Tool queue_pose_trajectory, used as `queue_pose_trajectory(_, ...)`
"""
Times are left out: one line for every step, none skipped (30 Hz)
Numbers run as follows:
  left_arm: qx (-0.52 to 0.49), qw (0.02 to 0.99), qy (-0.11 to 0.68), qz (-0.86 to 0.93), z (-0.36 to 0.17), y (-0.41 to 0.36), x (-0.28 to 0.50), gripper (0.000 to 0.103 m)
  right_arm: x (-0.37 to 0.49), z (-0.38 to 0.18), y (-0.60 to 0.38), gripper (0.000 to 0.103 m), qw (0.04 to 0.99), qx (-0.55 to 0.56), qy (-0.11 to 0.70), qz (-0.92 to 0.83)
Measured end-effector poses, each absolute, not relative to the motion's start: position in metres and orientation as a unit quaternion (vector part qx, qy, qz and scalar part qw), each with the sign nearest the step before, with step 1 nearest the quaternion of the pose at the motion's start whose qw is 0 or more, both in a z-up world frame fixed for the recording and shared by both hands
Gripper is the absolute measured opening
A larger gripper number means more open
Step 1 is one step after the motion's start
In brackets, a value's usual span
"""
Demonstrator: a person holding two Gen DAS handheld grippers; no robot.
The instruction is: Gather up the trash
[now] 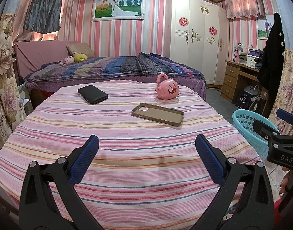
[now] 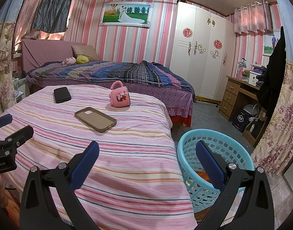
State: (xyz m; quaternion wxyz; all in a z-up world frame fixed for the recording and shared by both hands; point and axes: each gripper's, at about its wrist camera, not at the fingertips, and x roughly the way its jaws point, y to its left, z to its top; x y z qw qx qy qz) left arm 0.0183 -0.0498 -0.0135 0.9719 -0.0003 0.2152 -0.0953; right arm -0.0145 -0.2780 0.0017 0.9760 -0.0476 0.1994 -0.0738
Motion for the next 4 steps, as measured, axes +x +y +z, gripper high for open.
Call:
queue_pose_trajectory(0.000, 0.972, 0.215, -0.095, -0.0135, -0.0496, 0.0183, 0.098, -0.0146, 0.0016, -0.2779, 0.099, 0.976, -0.048, 0.199, -0.074)
queue_pose_trajectory(0.000, 0.972, 0.215, -0.095, -0.0134, -0.0494, 0.0182, 0.098, -0.0147, 0.0014, -0.2778, 0.099, 0.976, -0.047, 0.199, -0.074)
queue_pose_trajectory(0.000, 0.972, 0.215, -0.095, -0.0135, -0.0494, 0.0182, 0.098, -0.0146, 0.0016, -0.2780, 0.099, 0.976, -0.047, 0.199, -0.074)
queue_pose_trajectory(0.000, 0.972, 0.215, -0.095, -0.0135, -0.0494, 0.0183, 0.098, -0.0144, 0.0018, -0.2782, 0.099, 0.976, -0.048, 0.199, -0.074)
